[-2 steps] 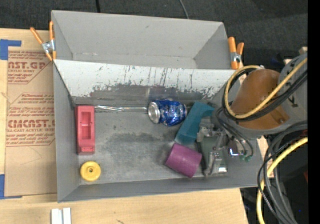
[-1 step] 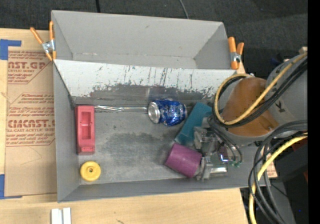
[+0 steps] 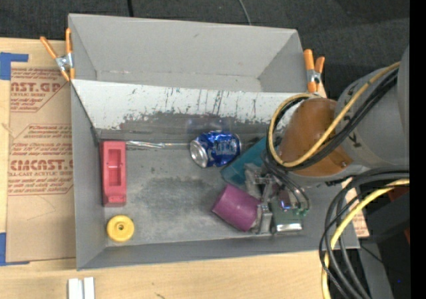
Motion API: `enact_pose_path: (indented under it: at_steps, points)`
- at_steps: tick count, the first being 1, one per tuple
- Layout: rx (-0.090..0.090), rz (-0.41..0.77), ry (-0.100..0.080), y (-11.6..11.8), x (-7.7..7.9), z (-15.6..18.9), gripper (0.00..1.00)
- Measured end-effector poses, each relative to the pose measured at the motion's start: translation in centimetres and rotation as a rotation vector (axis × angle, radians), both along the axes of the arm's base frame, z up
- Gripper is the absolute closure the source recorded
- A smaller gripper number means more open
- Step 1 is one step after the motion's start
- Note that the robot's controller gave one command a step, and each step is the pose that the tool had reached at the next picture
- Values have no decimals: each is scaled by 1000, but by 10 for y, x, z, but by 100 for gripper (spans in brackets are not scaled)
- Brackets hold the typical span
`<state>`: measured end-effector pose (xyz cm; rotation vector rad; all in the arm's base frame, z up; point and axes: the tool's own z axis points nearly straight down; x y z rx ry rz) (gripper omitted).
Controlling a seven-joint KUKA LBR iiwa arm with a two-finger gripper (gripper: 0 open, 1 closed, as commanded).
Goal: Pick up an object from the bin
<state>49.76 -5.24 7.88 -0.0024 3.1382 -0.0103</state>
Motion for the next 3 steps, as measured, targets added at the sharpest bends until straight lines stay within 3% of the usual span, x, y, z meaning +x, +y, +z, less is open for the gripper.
enact_pose_path:
  at_steps: [1, 2, 3]
  points:
    - [2, 38, -1, 43, 11, -3, 0]
    - [3, -6, 1, 78, 13, -9, 0]
    - [3, -19, 3, 84, 15, -8, 0]
